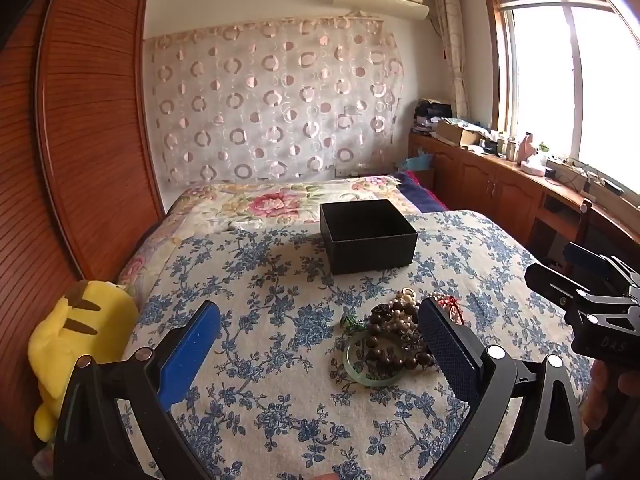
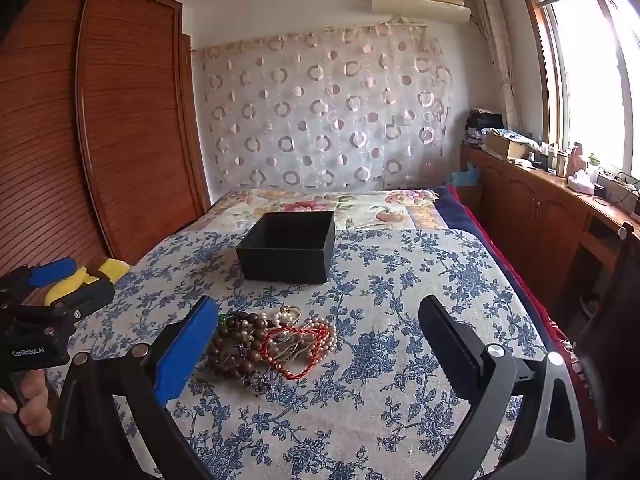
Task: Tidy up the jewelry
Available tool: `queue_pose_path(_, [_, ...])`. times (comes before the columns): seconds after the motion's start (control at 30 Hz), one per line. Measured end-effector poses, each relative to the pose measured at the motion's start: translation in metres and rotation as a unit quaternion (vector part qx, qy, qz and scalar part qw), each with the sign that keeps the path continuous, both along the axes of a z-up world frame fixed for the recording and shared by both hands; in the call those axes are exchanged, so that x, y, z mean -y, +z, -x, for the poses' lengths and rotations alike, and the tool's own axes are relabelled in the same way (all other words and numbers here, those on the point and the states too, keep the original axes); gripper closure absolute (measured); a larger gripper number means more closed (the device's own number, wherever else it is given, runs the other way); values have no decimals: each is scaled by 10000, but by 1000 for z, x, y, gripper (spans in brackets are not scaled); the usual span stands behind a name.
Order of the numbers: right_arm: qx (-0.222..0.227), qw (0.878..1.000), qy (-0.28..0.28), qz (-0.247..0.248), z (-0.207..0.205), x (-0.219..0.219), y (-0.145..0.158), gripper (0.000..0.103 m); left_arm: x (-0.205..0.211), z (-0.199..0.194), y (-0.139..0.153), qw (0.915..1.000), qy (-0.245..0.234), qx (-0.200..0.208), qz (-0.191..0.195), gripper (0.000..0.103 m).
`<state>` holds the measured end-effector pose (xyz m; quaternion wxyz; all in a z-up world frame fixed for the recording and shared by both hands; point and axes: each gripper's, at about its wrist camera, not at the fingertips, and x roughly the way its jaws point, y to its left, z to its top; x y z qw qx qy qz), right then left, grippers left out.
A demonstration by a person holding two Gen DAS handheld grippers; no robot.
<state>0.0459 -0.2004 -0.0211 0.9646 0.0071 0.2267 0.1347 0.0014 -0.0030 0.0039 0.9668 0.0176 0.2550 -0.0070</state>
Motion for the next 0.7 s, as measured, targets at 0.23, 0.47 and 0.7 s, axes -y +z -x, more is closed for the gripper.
queue_pose_path(0.23, [0,10000,-1,-3,0,0,0,2,0,0,1,10000,-3,5,-3,7])
queue_pose_path(0.47, [6,10000,-3,-1,0,0,1,2,0,1,0,10000,-1,15,2,7])
queue_pose_path(0.7, [6,10000,0,3,0,-1,2,2,0,1,0,10000,1,19,1,7])
